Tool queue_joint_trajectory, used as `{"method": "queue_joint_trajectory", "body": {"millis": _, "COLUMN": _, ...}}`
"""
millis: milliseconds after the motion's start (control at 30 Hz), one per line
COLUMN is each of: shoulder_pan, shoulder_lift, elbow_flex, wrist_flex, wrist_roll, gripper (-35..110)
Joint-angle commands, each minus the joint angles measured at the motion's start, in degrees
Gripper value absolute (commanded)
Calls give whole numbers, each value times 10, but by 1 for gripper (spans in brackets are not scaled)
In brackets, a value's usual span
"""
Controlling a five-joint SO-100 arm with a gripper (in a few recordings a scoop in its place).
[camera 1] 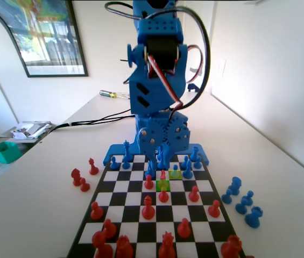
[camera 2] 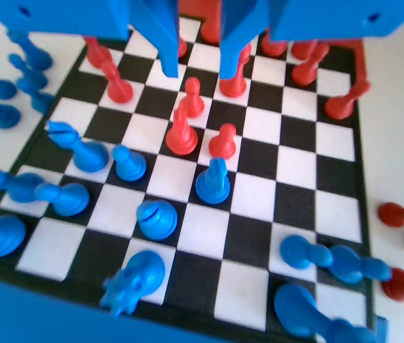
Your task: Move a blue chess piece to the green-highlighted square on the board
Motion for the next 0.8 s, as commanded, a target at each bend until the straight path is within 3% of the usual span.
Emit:
{"method": "queue_joint_trajectory", "body": {"millis": 0, "shoulder_pan": 0, "shoulder_lift": 4, "elbow_flex": 6, "wrist_flex": -13, "wrist_roll": -8, "gripper": 12}}
{"method": "queue_joint_trajectory", "body": {"millis": 767, "shoulder_pan": -39, "shoulder_lift": -63, "elbow_flex": 25, "wrist_flex": -54, "wrist_roll": 5, "gripper": 12}}
